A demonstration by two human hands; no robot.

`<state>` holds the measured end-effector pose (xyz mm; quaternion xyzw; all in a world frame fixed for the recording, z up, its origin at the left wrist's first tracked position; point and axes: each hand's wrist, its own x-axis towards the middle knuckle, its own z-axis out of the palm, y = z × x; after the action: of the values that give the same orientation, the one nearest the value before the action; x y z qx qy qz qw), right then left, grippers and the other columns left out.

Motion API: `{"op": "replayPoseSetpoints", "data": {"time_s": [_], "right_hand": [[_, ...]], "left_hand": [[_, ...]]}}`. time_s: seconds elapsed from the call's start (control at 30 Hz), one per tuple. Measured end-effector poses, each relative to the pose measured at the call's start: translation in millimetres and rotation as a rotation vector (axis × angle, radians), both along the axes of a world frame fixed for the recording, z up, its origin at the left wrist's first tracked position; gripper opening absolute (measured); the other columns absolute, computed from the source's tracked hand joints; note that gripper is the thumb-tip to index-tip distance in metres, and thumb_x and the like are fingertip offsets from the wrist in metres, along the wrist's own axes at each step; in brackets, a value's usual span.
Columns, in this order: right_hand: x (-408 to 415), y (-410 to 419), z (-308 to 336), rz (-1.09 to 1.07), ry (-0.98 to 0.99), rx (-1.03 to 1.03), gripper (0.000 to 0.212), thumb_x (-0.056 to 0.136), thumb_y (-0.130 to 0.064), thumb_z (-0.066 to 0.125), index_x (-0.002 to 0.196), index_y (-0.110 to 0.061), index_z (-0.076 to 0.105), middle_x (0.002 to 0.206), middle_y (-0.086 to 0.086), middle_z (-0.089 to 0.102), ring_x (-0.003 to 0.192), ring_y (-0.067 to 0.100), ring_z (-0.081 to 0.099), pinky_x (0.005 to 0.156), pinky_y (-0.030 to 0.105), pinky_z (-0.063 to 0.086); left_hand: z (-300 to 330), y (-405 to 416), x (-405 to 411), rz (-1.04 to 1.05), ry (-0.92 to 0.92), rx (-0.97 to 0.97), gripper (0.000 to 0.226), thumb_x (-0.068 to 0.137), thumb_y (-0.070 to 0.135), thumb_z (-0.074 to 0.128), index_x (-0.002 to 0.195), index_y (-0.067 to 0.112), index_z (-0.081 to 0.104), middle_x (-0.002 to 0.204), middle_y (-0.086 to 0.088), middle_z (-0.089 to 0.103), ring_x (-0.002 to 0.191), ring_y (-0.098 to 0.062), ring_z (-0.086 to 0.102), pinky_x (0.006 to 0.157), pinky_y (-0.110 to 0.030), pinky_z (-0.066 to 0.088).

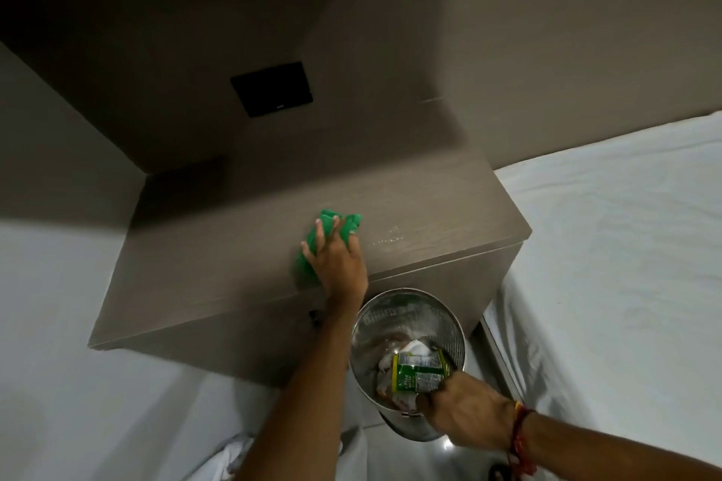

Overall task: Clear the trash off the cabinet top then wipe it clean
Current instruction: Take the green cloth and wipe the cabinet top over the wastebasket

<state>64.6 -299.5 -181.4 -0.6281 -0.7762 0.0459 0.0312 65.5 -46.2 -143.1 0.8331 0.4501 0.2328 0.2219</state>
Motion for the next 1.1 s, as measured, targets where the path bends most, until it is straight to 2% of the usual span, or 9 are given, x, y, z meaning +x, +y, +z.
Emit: {"op": "replayPoseSetpoints", "data": {"time_s": [0.1, 0.23, 0.3, 0.43, 0.57, 0.67, 0.93, 1.03, 1.1], "right_hand": [[5, -3, 3, -0.027, 0.028, 0.098, 0.030, 0.068, -0.025, 0.063, 0.092, -0.012, 0.050, 0.065, -0.003, 0.069, 0.055, 0.015, 0.064, 0.050, 0.022, 0.054], [10, -7, 6, -0.091, 0.062, 0.137, 0.026, 0.086, -0.024, 0.035, 0.093, -0.009, 0.055, 0.067, 0.000, 0.070, 0.058, 0.017, 0.067, 0.053, 0.025, 0.057], [11, -13, 2, -0.075, -0.027, 0.077, 0.043, 0.096, -0.025, 0.028, 0.099, -0.009, 0.067, 0.082, 0.003, 0.075, 0.073, 0.021, 0.072, 0.065, 0.029, 0.062], [13, -13, 0, -0.126, -0.071, -0.028, 0.064, 0.106, -0.030, 0.002, 0.122, -0.012, 0.060, 0.115, 0.007, 0.071, 0.099, 0.025, 0.069, 0.083, 0.037, 0.061], [13, -20, 9, -0.087, -0.110, -0.216, 0.037, 0.099, -0.021, 0.043, 0.131, -0.006, 0.053, 0.124, 0.013, 0.065, 0.103, 0.032, 0.065, 0.083, 0.040, 0.059], [16, -25, 20, -0.046, -0.112, -0.070, 0.036, 0.066, -0.024, 0.079, 0.100, -0.015, 0.073, 0.090, -0.001, 0.073, 0.069, 0.017, 0.069, 0.054, 0.023, 0.055], [2, -24, 4, -0.091, -0.178, -0.211, 0.045, 0.099, -0.025, 0.023, 0.131, -0.009, 0.051, 0.120, 0.011, 0.065, 0.102, 0.034, 0.064, 0.086, 0.045, 0.056], [-2, -22, 0, -0.034, -0.192, -0.197, 0.037, 0.098, -0.022, 0.033, 0.123, -0.011, 0.058, 0.113, 0.008, 0.068, 0.098, 0.032, 0.065, 0.084, 0.044, 0.057], [-8, -20, -6, -0.036, -0.175, -0.190, 0.035, 0.097, -0.017, 0.037, 0.125, -0.012, 0.057, 0.119, 0.009, 0.067, 0.106, 0.034, 0.064, 0.089, 0.045, 0.055]], "left_hand": [[3, -27, 22, -0.051, -0.083, -0.077, 0.053, 0.097, 0.033, 0.032, 0.135, 0.006, 0.058, 0.151, -0.020, 0.046, 0.149, -0.032, 0.030, 0.125, -0.054, 0.008], [5, -49, 37, -0.182, -0.163, -0.291, 0.045, 0.098, 0.028, 0.048, 0.136, 0.006, 0.055, 0.152, -0.016, 0.047, 0.149, -0.037, 0.026, 0.121, -0.059, 0.023], [7, -52, 33, -0.267, -0.104, -0.360, 0.053, 0.094, 0.038, 0.044, 0.142, 0.015, 0.051, 0.153, -0.011, 0.045, 0.150, -0.032, 0.023, 0.121, -0.050, 0.023], [9, -60, 13, -0.427, -0.006, -0.406, 0.057, 0.088, 0.043, 0.041, 0.140, 0.024, 0.055, 0.151, -0.006, 0.049, 0.149, -0.026, 0.027, 0.118, -0.042, 0.026], [7, -73, -14, -0.680, 0.133, -0.163, 0.056, 0.086, 0.045, 0.038, 0.121, 0.015, 0.069, 0.141, -0.001, 0.060, 0.141, -0.021, 0.042, 0.127, -0.037, 0.013], [1, -81, -34, -0.784, 0.232, -0.012, 0.041, 0.087, 0.037, 0.047, 0.113, 0.018, 0.072, 0.139, -0.004, 0.062, 0.137, -0.015, 0.038, 0.122, -0.031, 0.007], [-12, -98, -74, -0.686, 0.274, -0.111, 0.032, 0.093, 0.022, 0.062, 0.122, 0.008, 0.067, 0.152, -0.009, 0.048, 0.146, -0.024, 0.036, 0.126, -0.035, 0.016], [-7, -99, -80, -0.671, 0.285, -0.109, 0.033, 0.094, 0.022, 0.059, 0.123, 0.008, 0.066, 0.149, -0.009, 0.051, 0.141, -0.020, 0.045, 0.127, -0.035, 0.016], [3, -103, -80, -0.488, 0.139, -0.251, 0.032, 0.094, 0.028, 0.055, 0.117, 0.011, 0.069, 0.128, -0.011, 0.069, 0.121, -0.020, 0.061, 0.112, -0.034, 0.038]]}}
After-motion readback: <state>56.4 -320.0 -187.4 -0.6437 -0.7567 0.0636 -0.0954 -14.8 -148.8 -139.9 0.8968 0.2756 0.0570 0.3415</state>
